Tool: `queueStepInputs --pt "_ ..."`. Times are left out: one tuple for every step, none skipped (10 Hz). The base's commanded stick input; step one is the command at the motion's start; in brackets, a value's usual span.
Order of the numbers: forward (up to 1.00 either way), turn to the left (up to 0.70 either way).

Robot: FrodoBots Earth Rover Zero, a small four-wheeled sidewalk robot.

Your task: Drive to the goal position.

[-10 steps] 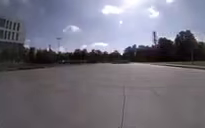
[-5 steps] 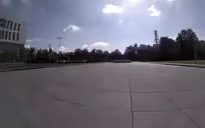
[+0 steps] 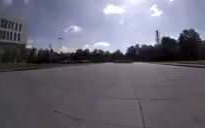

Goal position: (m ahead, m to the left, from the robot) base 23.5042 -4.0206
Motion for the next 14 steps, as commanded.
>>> queueStepInputs --pt "0.70 0.00" --pt "0.70 0.00" --pt "0.70 0.00" --pt "0.70 0.00" --pt "0.70 0.00" --pt "0.70 0.00" --pt "0.70 0.00" --pt "0.70 0.00" --pt "0.70 0.00" --pt "0.70 0.00" --pt "0.70 -0.02" --pt "0.70 -0.20" --pt "0.70 -0.34" --pt "0.70 -0.31"
